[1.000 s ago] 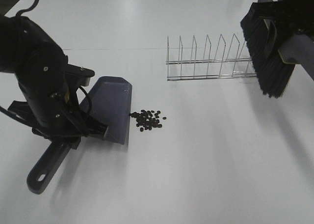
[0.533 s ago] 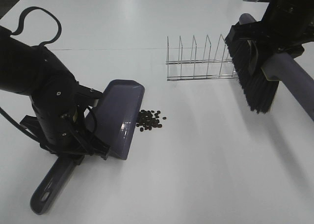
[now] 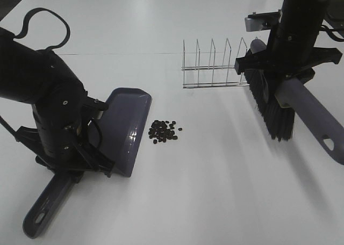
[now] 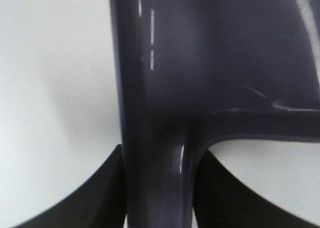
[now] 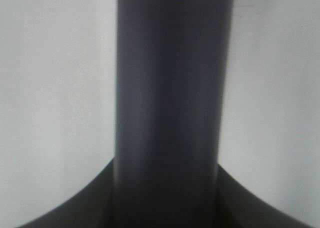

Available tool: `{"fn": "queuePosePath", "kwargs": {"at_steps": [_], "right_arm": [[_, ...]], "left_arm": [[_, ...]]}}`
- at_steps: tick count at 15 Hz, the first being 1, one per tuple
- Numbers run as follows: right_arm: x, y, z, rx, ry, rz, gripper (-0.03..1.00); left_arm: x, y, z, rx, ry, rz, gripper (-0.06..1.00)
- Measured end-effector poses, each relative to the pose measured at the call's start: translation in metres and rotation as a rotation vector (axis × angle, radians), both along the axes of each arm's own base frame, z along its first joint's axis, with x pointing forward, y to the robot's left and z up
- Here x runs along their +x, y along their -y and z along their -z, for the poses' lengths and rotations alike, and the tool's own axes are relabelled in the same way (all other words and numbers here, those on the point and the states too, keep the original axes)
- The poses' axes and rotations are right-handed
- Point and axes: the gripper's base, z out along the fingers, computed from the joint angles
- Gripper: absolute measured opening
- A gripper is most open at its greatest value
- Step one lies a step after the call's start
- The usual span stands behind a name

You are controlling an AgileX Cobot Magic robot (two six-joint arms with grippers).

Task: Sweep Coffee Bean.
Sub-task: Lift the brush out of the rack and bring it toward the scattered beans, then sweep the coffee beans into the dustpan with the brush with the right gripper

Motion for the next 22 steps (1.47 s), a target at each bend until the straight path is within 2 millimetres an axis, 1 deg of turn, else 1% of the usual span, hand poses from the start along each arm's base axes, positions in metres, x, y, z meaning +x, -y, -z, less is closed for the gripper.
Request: {"fn": "queuePosePath", "kwargs": {"at_steps": [3, 4, 5, 6, 8, 10, 12, 15, 19, 22], "right_arm": [[-0.002, -0.021, 0.023, -0.043, -0.046, -0.035, 0.3], [-0.003, -0.028, 0.029, -0.049, -0.058, -0.041, 0.3], [-0.003, -0.031, 0.033, -0.053, -0.064, -0.044, 0.3], [-0.006, -0.048, 0.049, -0.068, -0.081, -0.065, 0.3], [-0.006, -0.071, 0.062, -0.068, -0.083, -0.094, 0.3], [-0.004, -0.101, 0.072, -0.029, -0.085, -0.121, 0.3], [0.002, -0.125, 0.079, 0.041, -0.094, -0.112, 0.3], [0.011, -0.149, 0.086, 0.202, -0.134, -0.039, 0.3], [0.01, -0.17, 0.089, 0.409, -0.179, 0.018, 0.3], [0.009, -0.178, 0.088, 0.504, -0.203, 0.022, 0.3]], "left_arm": [[0.0, 0.0, 0.001, 0.004, 0.0, 0.006, 0.33], [0.001, 0.0, 0.002, 0.008, 0.001, 0.01, 0.33], [0.001, 0.0, 0.002, 0.01, 0.002, 0.014, 0.33], [0.001, -0.001, 0.002, 0.014, 0.005, 0.022, 0.33], [0.002, -0.001, 0.002, 0.016, 0.007, 0.03, 0.33], [0.002, -0.001, 0.002, 0.015, 0.008, 0.035, 0.33], [0.002, -0.001, 0.002, 0.015, 0.008, 0.038, 0.33], [0.002, -0.001, 0.002, 0.015, 0.008, 0.042, 0.33], [0.002, -0.001, 0.002, 0.016, 0.007, 0.043, 0.33], [0.002, -0.001, 0.002, 0.017, 0.006, 0.04, 0.33]]}}
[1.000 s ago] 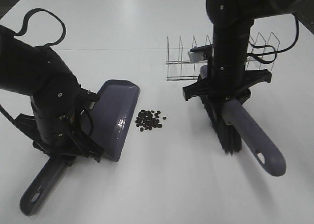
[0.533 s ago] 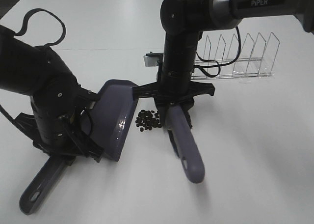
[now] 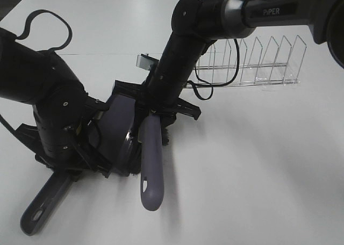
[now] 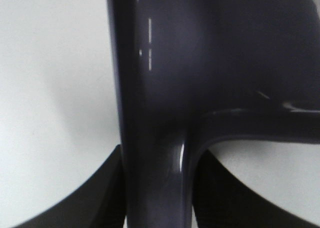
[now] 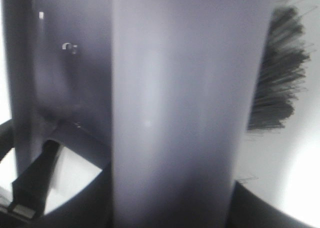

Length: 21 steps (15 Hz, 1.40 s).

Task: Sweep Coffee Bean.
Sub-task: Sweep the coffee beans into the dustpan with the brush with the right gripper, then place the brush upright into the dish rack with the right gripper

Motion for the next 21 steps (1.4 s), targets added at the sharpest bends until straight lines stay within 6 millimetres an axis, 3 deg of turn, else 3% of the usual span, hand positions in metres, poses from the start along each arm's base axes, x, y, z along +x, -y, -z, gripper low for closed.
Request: {"fn": "queuePosePath", "kwargs": {"at_steps": [6, 12, 15, 21], "right_arm": [[0.0, -0.003, -0.002, 0.038, -0.001, -0.017, 0.3], [0.012, -0.011, -0.029, 0.076, 0.069, -0.065, 0.29], [0.011, -0.002, -0.031, -0.018, 0.071, -0.136, 0.29], [0.016, 0.018, -0.057, -0.204, 0.206, -0.219, 0.29]], "left_arm": [[-0.001, 0.0, 0.0, -0.005, -0.006, -0.01, 0.33], [0.0, 0.003, 0.0, -0.031, 0.001, -0.016, 0.33], [0.0, 0.003, 0.0, -0.032, 0.001, -0.017, 0.33], [0.0, 0.003, 0.0, -0.033, -0.004, -0.023, 0.33]]}}
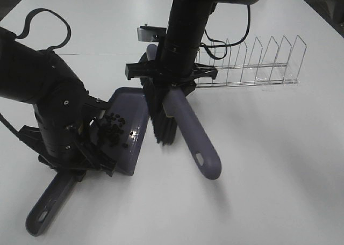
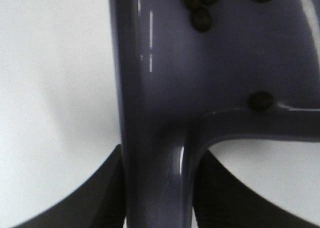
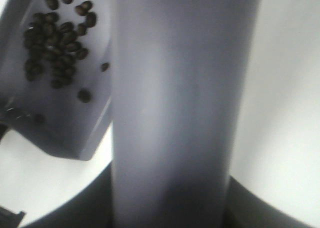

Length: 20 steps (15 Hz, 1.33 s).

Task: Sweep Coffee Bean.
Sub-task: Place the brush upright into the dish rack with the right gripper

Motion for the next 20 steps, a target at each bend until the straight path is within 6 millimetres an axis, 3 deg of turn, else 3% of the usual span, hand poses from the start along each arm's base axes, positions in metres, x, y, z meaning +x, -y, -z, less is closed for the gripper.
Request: {"fn": "queuePosePath", "kwargs": {"at_steps": [2, 6, 8, 13, 16, 18, 20], "right_arm": [[0.003, 0.013, -0.004, -0.116, 0.069, -0.032, 0.29], [0.005, 0.044, 0.016, -0.435, 0.15, -0.073, 0.29], [0.008, 0.048, 0.014, -0.481, 0.184, -0.085, 0.29], [0.008, 0.048, 0.016, -0.48, 0.178, -0.097, 0.29], [-0.001, 0.038, 0.022, -0.289, 0.046, -0.084, 0.29], [0.001, 0.043, 0.018, -0.177, -0.01, -0.034, 0.29], [0.009, 0.061, 0.003, -0.107, -0.009, 0.018, 0.29]], "left_arm": [[0.0, 0.0, 0.0, -0.001, 0.0, -0.001, 0.33], [0.0, 0.001, 0.0, -0.008, 0.004, -0.002, 0.33], [0.0, 0.001, 0.0, -0.012, 0.005, -0.002, 0.33], [0.0, 0.001, 0.0, -0.013, 0.006, -0.003, 0.33], [0.0, 0.001, 0.0, -0.015, 0.006, -0.004, 0.33], [0.0, 0.001, 0.0, -0.018, 0.004, -0.008, 0.33], [0.0, 0.002, 0.0, -0.021, 0.003, -0.014, 0.33]]}}
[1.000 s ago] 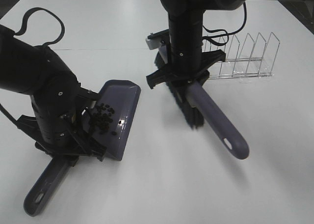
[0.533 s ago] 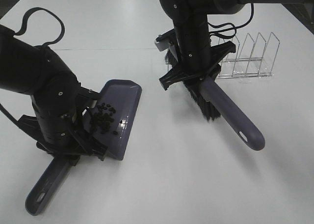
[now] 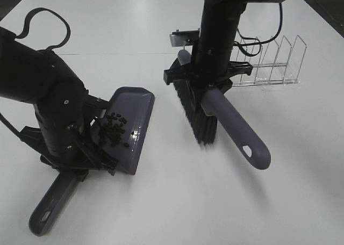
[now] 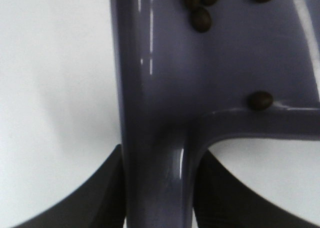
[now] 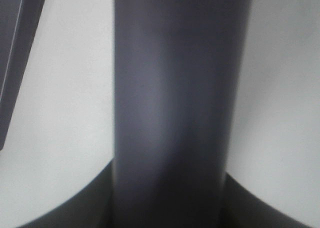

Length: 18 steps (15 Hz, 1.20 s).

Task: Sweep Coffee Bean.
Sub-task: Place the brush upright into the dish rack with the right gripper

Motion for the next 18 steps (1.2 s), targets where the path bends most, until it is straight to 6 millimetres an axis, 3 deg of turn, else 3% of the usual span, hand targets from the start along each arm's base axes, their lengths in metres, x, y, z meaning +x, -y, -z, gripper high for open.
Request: {"fn": "queuePosePath", "kwargs": {"at_steps": [6, 10, 14, 17, 18], "right_arm": [[0.012, 0.052, -0.026, 0.075, 0.03, 0.065, 0.29], [-0.008, 0.082, -0.016, 0.051, -0.059, 0.127, 0.29], [-0.006, 0.116, -0.009, 0.022, -0.08, 0.199, 0.29], [-0.001, 0.157, -0.008, -0.045, -0.063, 0.255, 0.29], [-0.001, 0.158, -0.008, -0.046, -0.063, 0.256, 0.29]], "left_arm": [[0.0, 0.001, 0.0, -0.007, -0.003, -0.01, 0.33], [-0.001, 0.001, 0.0, -0.011, -0.005, -0.017, 0.33], [-0.001, 0.001, 0.0, -0.011, -0.007, -0.018, 0.33], [-0.001, 0.001, 0.0, -0.011, -0.007, -0.018, 0.33], [-0.001, 0.001, 0.0, -0.011, -0.007, -0.018, 0.33]]}}
